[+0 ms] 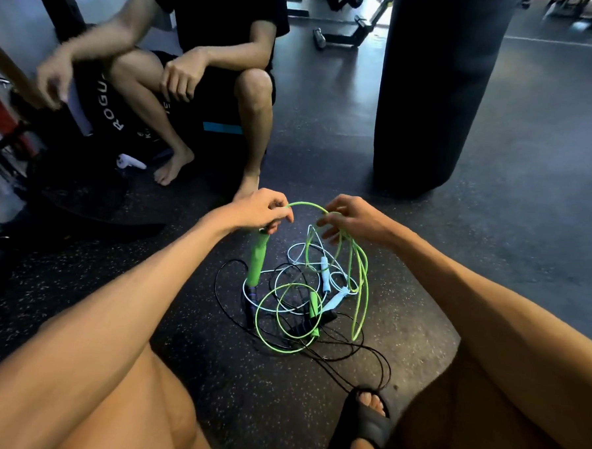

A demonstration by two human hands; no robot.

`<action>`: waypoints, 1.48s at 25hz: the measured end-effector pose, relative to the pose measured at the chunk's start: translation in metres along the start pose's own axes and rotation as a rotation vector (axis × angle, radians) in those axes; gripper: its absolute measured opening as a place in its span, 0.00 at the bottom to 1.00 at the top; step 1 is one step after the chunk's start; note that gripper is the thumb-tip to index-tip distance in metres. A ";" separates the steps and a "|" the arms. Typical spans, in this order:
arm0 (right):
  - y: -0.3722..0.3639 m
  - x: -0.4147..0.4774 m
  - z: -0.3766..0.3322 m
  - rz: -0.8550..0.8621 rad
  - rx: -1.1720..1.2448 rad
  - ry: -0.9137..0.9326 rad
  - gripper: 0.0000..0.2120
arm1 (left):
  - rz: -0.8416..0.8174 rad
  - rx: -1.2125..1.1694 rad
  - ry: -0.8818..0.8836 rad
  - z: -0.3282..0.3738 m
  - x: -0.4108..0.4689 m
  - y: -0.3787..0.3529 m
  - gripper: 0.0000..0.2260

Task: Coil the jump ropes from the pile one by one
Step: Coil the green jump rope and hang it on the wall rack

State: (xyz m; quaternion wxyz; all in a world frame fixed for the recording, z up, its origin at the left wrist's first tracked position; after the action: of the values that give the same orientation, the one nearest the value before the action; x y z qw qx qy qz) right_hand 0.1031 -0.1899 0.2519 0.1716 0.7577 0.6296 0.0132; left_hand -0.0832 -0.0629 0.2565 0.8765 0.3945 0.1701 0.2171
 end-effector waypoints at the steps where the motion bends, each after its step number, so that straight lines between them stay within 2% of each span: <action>1: 0.001 0.001 -0.003 -0.003 -0.010 0.006 0.10 | -0.021 -0.075 -0.008 -0.001 0.000 -0.001 0.09; 4: 0.006 0.007 -0.009 0.030 -0.092 0.017 0.11 | -0.021 -0.207 0.015 -0.005 0.001 -0.003 0.13; 7: 0.015 0.012 -0.003 0.116 -0.150 -0.075 0.13 | 0.037 -0.299 0.073 -0.006 0.001 0.004 0.14; 9: 0.023 0.012 0.007 0.196 -0.268 -0.140 0.10 | 0.209 -0.331 0.184 -0.014 0.001 0.013 0.14; 11: 0.041 0.012 0.022 0.320 -0.497 -0.182 0.05 | 0.425 -0.382 0.351 -0.030 -0.003 0.028 0.15; 12: 0.052 0.012 0.031 0.383 -0.576 -0.226 0.09 | 0.507 -0.397 0.412 -0.037 -0.005 0.036 0.15; 14: 0.065 0.012 0.043 0.425 -0.586 -0.318 0.12 | 0.576 -0.385 0.462 -0.048 -0.010 0.047 0.15; 18: 0.057 0.000 0.028 0.413 -0.561 -0.370 0.08 | 0.438 -0.283 0.370 -0.041 -0.011 0.043 0.15; 20: 0.047 0.004 0.015 0.416 -0.566 -0.277 0.09 | 0.351 -0.255 0.274 -0.034 -0.008 0.038 0.15; 23: 0.031 0.019 -0.011 0.420 -0.478 -0.027 0.12 | 0.193 -0.195 0.154 -0.020 -0.007 0.030 0.14; 25: 0.012 0.022 -0.025 0.331 -0.194 0.012 0.14 | 0.137 -0.166 0.100 -0.009 -0.007 0.024 0.14; 27: -0.011 0.020 -0.028 0.144 0.025 -0.076 0.16 | 0.130 -0.185 0.069 -0.003 -0.007 0.020 0.14; 28: -0.021 0.018 -0.027 0.058 0.048 -0.132 0.18 | 0.134 -0.211 0.059 -0.002 -0.006 0.019 0.14; 30: -0.033 0.016 -0.019 -0.039 -0.074 -0.158 0.21 | 0.150 -0.270 0.054 -0.002 -0.005 0.019 0.15; 31: -0.035 0.017 -0.014 -0.030 -0.194 -0.118 0.21 | 0.153 -0.289 0.054 -0.002 -0.005 0.020 0.15; 33: -0.036 0.023 -0.009 0.127 -0.397 0.038 0.22 | 0.137 -0.302 0.043 -0.001 -0.006 0.020 0.15; 35: -0.034 0.026 -0.010 0.257 -0.413 0.200 0.22 | 0.093 -0.324 0.018 0.005 -0.008 0.019 0.15; 37: -0.033 0.029 -0.012 0.258 -0.375 0.251 0.18 | 0.044 -0.369 -0.004 0.011 -0.010 0.020 0.14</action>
State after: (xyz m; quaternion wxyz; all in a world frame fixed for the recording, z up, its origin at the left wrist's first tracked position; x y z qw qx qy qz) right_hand 0.0746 -0.1543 0.2486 0.2266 0.7790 0.5307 0.2453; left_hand -0.0912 -0.0627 0.2798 0.9295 0.2310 0.1169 0.2627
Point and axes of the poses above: each hand's wrist, its own x-axis towards the middle knuckle, its own y-axis out of the back of the hand, z = x × y, the point moved 1 cm from there along x, towards the middle knuckle, and after that the axes turned 15 degrees about x, right-handed, at the moved point
